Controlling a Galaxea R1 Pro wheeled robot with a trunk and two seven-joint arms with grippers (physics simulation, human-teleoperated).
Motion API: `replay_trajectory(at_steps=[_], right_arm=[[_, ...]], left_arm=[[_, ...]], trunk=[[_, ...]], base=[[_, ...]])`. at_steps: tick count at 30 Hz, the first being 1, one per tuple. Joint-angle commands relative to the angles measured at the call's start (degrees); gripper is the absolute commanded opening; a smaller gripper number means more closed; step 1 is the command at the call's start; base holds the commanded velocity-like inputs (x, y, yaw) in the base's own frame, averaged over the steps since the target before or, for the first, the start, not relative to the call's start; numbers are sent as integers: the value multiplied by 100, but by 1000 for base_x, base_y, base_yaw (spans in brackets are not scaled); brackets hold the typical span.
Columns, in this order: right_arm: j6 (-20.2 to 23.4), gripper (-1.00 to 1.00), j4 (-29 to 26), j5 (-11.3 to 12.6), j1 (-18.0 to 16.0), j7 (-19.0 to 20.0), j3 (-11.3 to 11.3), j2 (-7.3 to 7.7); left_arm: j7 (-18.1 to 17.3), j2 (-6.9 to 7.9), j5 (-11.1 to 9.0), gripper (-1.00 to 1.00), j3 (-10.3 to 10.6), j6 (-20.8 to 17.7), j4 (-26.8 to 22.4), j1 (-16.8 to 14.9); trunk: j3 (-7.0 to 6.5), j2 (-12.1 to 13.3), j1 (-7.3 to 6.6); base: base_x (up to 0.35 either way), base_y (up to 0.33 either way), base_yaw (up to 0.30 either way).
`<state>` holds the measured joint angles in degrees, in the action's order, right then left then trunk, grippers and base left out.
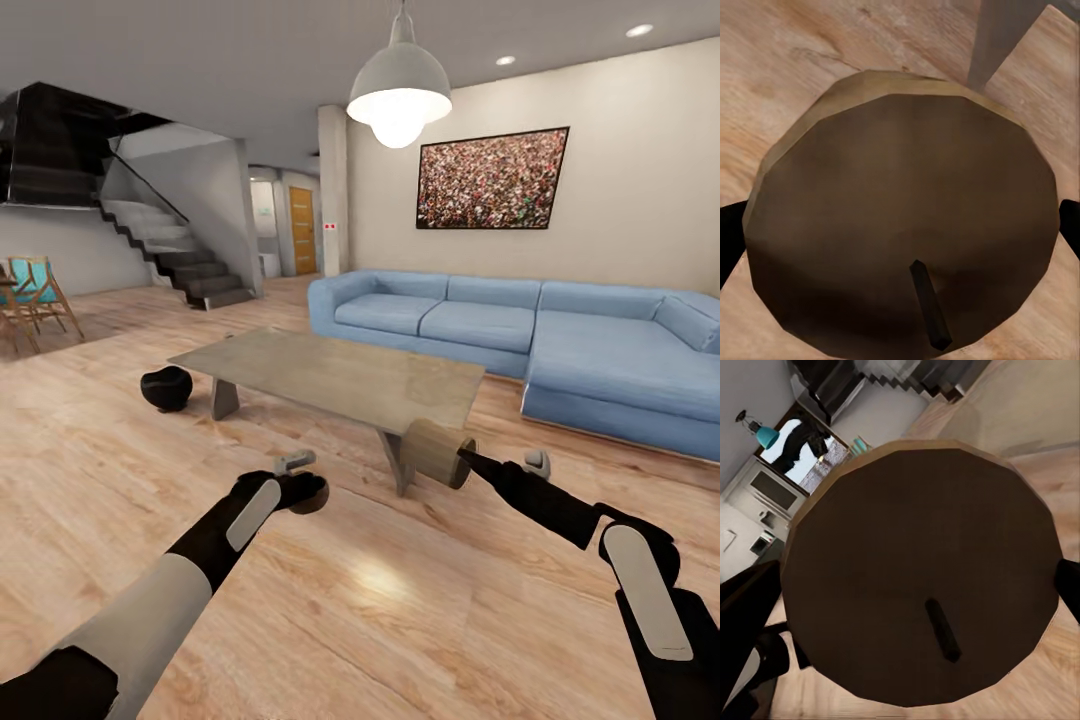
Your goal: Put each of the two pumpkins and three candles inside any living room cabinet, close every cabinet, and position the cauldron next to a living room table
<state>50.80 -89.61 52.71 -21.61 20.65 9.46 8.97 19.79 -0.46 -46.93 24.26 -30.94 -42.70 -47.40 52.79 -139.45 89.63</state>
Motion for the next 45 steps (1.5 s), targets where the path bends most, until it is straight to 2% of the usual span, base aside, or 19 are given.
replay_trajectory(at_steps=[1,19,31,37,45], right_arm=[[35,-100,-4,28,-3,36,9,0],[35,-100,-4,20,-3,13,-36,-7],[35,-100,-4,18,-8,-217,-62,-27],[41,-100,-8,31,-10,-646,-77,-39],[44,-100,-13,37,-10,-805,-84,-44]], left_arm=[[39,2,-41,-100,17,-8,-32,-6],[32,2,-44,-100,17,-9,-130,-6],[21,2,-58,-100,17,-13,-123,-6],[17,2,-56,-100,17,-14,-120,-6],[16,2,-64,-100,3,-15,-73,-6]], trunk=[[6,-3,-1],[6,-3,-1],[6,-3,-1],[6,-3,-1],[6,-3,-1]], base=[[0,18,270],[1,137,270],[167,-33,272],[182,-133,284],[118,14,286]])
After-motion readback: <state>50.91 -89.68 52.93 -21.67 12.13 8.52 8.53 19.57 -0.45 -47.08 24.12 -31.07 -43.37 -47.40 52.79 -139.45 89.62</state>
